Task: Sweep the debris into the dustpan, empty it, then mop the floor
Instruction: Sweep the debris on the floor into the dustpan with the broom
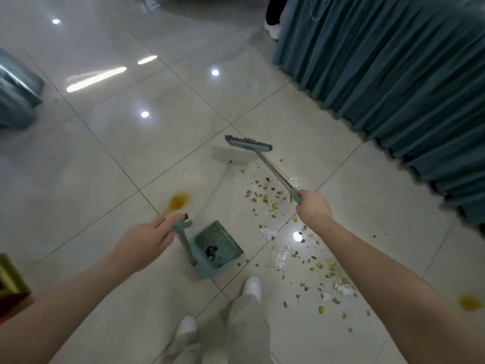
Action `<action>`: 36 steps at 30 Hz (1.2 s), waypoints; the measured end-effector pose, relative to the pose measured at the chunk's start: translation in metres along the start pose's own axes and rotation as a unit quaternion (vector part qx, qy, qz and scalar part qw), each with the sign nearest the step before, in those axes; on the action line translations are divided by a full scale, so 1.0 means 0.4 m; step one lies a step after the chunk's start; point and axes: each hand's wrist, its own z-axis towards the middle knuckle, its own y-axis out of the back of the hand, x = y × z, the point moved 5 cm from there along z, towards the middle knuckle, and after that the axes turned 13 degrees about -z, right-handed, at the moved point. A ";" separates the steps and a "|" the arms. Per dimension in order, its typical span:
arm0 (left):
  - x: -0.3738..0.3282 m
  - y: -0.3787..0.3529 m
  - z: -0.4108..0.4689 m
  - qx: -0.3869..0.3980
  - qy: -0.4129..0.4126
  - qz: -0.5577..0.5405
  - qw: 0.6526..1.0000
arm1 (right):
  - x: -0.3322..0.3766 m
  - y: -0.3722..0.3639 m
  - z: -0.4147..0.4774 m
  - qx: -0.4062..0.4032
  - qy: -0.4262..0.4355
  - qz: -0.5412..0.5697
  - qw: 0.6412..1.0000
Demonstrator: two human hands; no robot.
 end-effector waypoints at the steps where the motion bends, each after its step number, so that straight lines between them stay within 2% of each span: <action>1: -0.006 0.006 0.017 -0.011 -0.010 0.003 1.000 | 0.004 0.012 0.048 -0.003 0.011 0.000 1.000; 7: -0.027 0.027 0.149 -0.028 -0.045 0.005 0.999 | 0.033 0.033 0.313 0.012 0.048 -0.004 0.999; 13: -0.024 0.014 0.256 0.005 -0.041 -0.005 0.999 | 0.064 0.000 0.482 0.011 0.072 -0.026 0.997; 19: -0.014 0.004 0.269 0.011 -0.034 -0.023 0.999 | 0.075 -0.094 0.545 0.090 0.071 -0.033 0.993; 25: -0.023 0.020 0.253 0.002 -0.031 -0.033 0.999 | 0.032 -0.158 0.406 0.121 0.078 -0.066 0.987; 36: 0.019 0.052 0.050 -0.005 -0.005 -0.045 0.999 | -0.141 -0.237 -0.083 0.156 0.083 -0.147 0.973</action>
